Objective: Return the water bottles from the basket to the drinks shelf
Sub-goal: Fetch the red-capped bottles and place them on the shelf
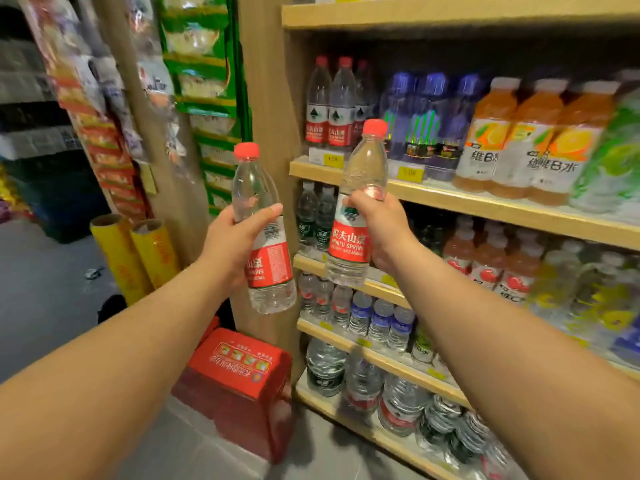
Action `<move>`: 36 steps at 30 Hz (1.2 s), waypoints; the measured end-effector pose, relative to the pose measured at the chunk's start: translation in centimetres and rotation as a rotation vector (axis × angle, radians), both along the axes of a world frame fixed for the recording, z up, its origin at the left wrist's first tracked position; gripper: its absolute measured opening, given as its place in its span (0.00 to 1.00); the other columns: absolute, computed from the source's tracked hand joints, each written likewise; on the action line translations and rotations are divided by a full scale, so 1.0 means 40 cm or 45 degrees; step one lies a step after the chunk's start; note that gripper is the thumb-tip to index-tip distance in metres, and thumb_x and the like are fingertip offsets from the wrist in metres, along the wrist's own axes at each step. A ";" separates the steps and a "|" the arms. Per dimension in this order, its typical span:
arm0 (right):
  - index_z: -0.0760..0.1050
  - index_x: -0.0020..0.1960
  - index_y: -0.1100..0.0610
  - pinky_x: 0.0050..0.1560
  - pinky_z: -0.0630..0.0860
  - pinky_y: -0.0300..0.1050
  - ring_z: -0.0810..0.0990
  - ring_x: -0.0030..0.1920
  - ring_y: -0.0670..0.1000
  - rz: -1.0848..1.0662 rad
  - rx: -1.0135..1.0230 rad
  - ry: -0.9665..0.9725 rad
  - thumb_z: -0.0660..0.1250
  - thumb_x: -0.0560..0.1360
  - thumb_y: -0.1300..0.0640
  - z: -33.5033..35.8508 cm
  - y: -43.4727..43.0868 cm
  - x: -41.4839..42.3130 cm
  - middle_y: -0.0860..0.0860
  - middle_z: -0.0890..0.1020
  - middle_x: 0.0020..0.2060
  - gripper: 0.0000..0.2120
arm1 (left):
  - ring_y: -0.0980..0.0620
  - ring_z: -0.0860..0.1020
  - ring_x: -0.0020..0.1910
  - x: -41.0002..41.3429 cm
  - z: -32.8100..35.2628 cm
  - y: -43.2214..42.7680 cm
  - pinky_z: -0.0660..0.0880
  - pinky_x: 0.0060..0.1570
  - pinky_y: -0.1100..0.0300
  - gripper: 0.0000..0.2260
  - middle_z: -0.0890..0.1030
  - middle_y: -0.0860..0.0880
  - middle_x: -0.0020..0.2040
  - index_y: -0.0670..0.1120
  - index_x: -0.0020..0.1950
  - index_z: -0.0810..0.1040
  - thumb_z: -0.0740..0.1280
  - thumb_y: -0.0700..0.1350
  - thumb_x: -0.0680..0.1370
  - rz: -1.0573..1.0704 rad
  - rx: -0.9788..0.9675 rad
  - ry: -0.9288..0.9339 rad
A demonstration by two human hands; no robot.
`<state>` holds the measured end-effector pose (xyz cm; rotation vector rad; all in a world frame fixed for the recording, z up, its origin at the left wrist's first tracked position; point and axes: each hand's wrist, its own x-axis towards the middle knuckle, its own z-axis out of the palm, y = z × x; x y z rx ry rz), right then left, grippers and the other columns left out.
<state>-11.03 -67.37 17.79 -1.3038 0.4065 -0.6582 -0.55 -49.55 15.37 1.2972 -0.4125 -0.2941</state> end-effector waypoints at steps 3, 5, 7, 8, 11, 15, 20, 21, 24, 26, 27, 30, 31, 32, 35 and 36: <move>0.71 0.54 0.52 0.39 0.78 0.45 0.82 0.42 0.52 -0.030 -0.122 -0.082 0.72 0.67 0.60 0.039 -0.062 0.079 0.53 0.82 0.46 0.18 | 0.47 0.85 0.45 0.092 0.036 -0.079 0.80 0.42 0.53 0.20 0.86 0.47 0.47 0.51 0.52 0.81 0.79 0.51 0.62 -0.029 0.004 -0.102; 0.70 0.55 0.51 0.40 0.77 0.44 0.82 0.44 0.50 -0.043 -0.238 -0.128 0.73 0.67 0.62 0.067 -0.107 0.134 0.52 0.82 0.48 0.20 | 0.49 0.85 0.46 0.144 0.055 -0.129 0.80 0.41 0.56 0.20 0.86 0.50 0.47 0.52 0.52 0.81 0.80 0.51 0.62 -0.025 0.025 -0.189; 0.70 0.54 0.51 0.42 0.77 0.43 0.82 0.45 0.49 -0.050 -0.315 -0.173 0.73 0.66 0.64 0.094 -0.152 0.191 0.52 0.82 0.48 0.21 | 0.51 0.84 0.47 0.193 0.069 -0.176 0.80 0.44 0.55 0.20 0.86 0.51 0.48 0.53 0.52 0.81 0.80 0.52 0.63 0.008 0.061 -0.281; 0.70 0.54 0.50 0.42 0.77 0.43 0.82 0.45 0.48 -0.050 -0.341 -0.196 0.73 0.66 0.64 0.106 -0.174 0.218 0.51 0.82 0.48 0.21 | 0.51 0.84 0.47 0.215 0.077 -0.197 0.80 0.45 0.55 0.20 0.86 0.52 0.48 0.53 0.53 0.81 0.80 0.51 0.64 0.028 0.066 -0.325; 0.70 0.54 0.49 0.38 0.76 0.35 0.81 0.42 0.39 -0.048 -0.438 -0.274 0.75 0.66 0.63 0.141 -0.239 0.298 0.46 0.80 0.46 0.23 | 0.55 0.84 0.45 0.273 0.103 -0.252 0.80 0.41 0.60 0.17 0.86 0.55 0.47 0.55 0.51 0.81 0.80 0.50 0.65 0.061 0.036 -0.412; 0.71 0.54 0.45 0.46 0.78 0.38 0.79 0.47 0.38 -0.056 -0.615 -0.363 0.78 0.64 0.59 0.178 -0.315 0.403 0.40 0.79 0.48 0.24 | 0.57 0.84 0.46 0.350 0.144 -0.303 0.80 0.43 0.61 0.18 0.85 0.56 0.48 0.58 0.51 0.81 0.80 0.51 0.64 0.150 0.071 -0.531; 0.73 0.61 0.53 0.53 0.76 0.37 0.78 0.52 0.41 -0.137 -0.802 -0.464 0.79 0.62 0.58 0.208 -0.358 0.520 0.45 0.80 0.52 0.29 | 0.58 0.83 0.47 0.427 0.159 -0.346 0.80 0.47 0.58 0.21 0.85 0.55 0.49 0.54 0.54 0.78 0.80 0.50 0.64 0.242 0.070 -0.584; 0.73 0.60 0.53 0.52 0.75 0.34 0.78 0.51 0.39 -0.160 -0.840 -0.459 0.79 0.62 0.58 0.206 -0.362 0.539 0.43 0.80 0.51 0.28 | 0.57 0.83 0.47 0.438 0.156 -0.350 0.80 0.47 0.58 0.20 0.85 0.55 0.49 0.55 0.53 0.78 0.80 0.49 0.65 0.248 0.069 -0.582; 0.72 0.60 0.52 0.52 0.75 0.37 0.78 0.50 0.41 -0.214 -0.862 -0.371 0.79 0.62 0.56 0.193 -0.367 0.594 0.40 0.78 0.48 0.29 | 0.59 0.83 0.47 0.466 0.153 -0.359 0.80 0.46 0.60 0.19 0.85 0.58 0.47 0.58 0.51 0.77 0.80 0.48 0.65 0.267 0.096 -0.624; 0.71 0.60 0.51 0.54 0.76 0.47 0.78 0.52 0.46 -0.274 -0.897 -0.284 0.78 0.63 0.52 0.187 -0.366 0.623 0.42 0.78 0.49 0.29 | 0.61 0.83 0.46 0.480 0.159 -0.358 0.79 0.44 0.64 0.20 0.84 0.60 0.46 0.59 0.52 0.77 0.80 0.48 0.65 0.273 0.110 -0.650; 0.69 0.60 0.50 0.53 0.77 0.49 0.78 0.52 0.47 -0.310 -0.929 -0.236 0.78 0.63 0.50 0.189 -0.366 0.635 0.42 0.78 0.49 0.29 | 0.61 0.83 0.47 0.487 0.164 -0.356 0.80 0.44 0.64 0.21 0.84 0.60 0.47 0.59 0.52 0.76 0.80 0.48 0.65 0.271 0.106 -0.652; 0.65 0.59 0.50 0.46 0.76 0.49 0.78 0.51 0.51 -0.401 -1.043 -0.050 0.75 0.64 0.43 0.207 -0.365 0.669 0.46 0.78 0.51 0.30 | 0.58 0.83 0.49 0.504 0.168 -0.350 0.80 0.48 0.58 0.23 0.84 0.55 0.50 0.57 0.56 0.76 0.80 0.49 0.64 0.246 0.101 -0.633; 0.64 0.58 0.50 0.44 0.76 0.49 0.78 0.51 0.52 -0.419 -1.073 0.024 0.74 0.64 0.41 0.212 -0.366 0.679 0.47 0.78 0.51 0.30 | 0.57 0.83 0.49 0.506 0.168 -0.348 0.80 0.49 0.56 0.24 0.84 0.54 0.51 0.55 0.57 0.77 0.80 0.48 0.64 0.230 0.102 -0.629; 0.64 0.57 0.51 0.43 0.76 0.49 0.79 0.51 0.54 -0.433 -1.100 0.096 0.73 0.65 0.40 0.215 -0.364 0.690 0.48 0.78 0.51 0.29 | 0.56 0.83 0.50 0.508 0.168 -0.347 0.80 0.50 0.54 0.24 0.84 0.54 0.51 0.53 0.58 0.77 0.80 0.48 0.65 0.212 0.100 -0.626; 0.65 0.60 0.54 0.43 0.76 0.50 0.79 0.51 0.56 -0.441 -1.179 0.241 0.73 0.66 0.39 0.204 -0.355 0.723 0.52 0.79 0.53 0.31 | 0.55 0.83 0.50 0.513 0.167 -0.342 0.80 0.52 0.50 0.26 0.84 0.53 0.52 0.50 0.59 0.78 0.80 0.51 0.64 0.187 0.119 -0.627; 0.65 0.61 0.54 0.42 0.75 0.49 0.79 0.51 0.57 -0.446 -1.189 0.260 0.72 0.66 0.39 0.196 -0.351 0.731 0.53 0.79 0.53 0.32 | 0.55 0.83 0.50 0.514 0.166 -0.341 0.80 0.52 0.50 0.27 0.84 0.53 0.52 0.51 0.59 0.78 0.80 0.52 0.63 0.184 0.132 -0.629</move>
